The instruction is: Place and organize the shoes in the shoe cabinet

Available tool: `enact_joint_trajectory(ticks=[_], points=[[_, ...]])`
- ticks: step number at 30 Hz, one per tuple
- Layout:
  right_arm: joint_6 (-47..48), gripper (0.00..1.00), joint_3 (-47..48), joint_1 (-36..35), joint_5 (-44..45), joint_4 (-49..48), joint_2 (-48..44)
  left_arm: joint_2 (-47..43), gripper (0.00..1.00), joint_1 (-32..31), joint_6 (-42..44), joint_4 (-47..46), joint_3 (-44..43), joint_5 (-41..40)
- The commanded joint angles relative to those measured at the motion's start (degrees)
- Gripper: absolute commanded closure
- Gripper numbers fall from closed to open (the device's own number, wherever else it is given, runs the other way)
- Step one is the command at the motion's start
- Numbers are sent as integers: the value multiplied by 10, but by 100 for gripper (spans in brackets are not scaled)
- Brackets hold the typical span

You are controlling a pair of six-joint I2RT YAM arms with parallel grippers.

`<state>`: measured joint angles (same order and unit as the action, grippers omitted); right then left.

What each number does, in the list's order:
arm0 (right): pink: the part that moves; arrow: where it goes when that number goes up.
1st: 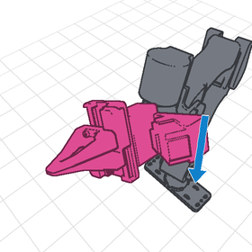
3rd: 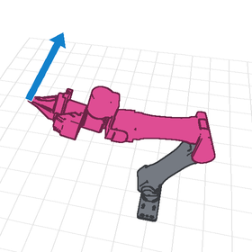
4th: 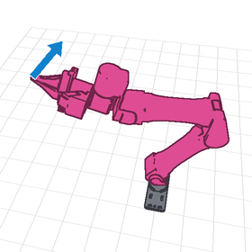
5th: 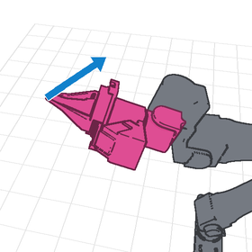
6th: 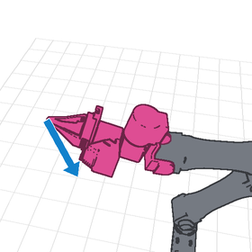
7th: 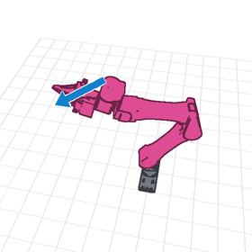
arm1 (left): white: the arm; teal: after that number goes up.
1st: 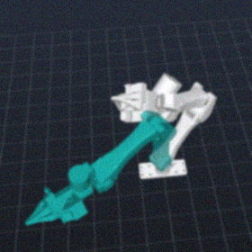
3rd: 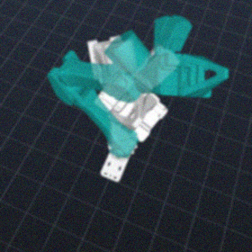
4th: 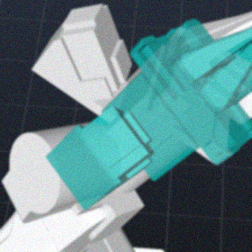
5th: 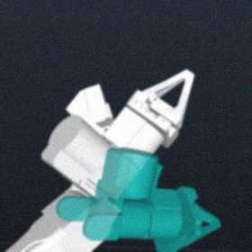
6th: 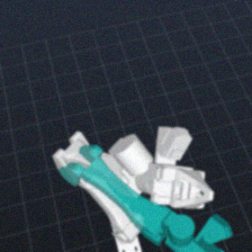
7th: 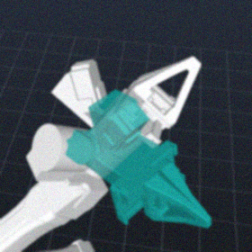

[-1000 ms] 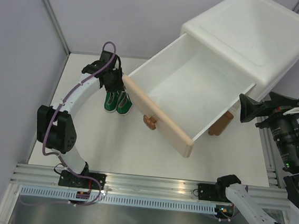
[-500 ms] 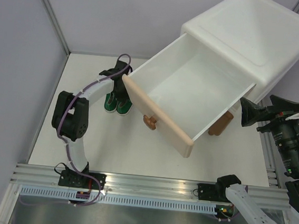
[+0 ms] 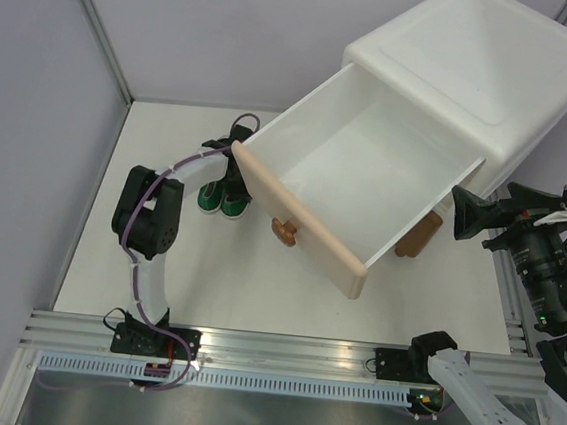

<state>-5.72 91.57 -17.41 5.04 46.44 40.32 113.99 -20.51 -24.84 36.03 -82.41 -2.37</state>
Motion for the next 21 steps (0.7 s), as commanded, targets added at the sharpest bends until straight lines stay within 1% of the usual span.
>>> enact_joint_trajectory(ticks=[1,3,4,9,13,21], points=[[8,4,-7,-4,12,0,-5,23,78,-2,1,-24,6,-13],[7,3,-6,-3,12,1,-6,18,88,-3,3,-24,5,-14],[6,4,-5,-3,11,1,-7,10,97,-2,5,-23,5,-13],[4,4,-6,-4,10,1,-9,-56,98,-2,5,-24,20,-11],[5,4,-5,-4,11,0,-11,-139,98,-2,5,-23,30,-8],[4,4,-3,-5,11,5,-17,-238,98,-1,9,-4,19,-18]])
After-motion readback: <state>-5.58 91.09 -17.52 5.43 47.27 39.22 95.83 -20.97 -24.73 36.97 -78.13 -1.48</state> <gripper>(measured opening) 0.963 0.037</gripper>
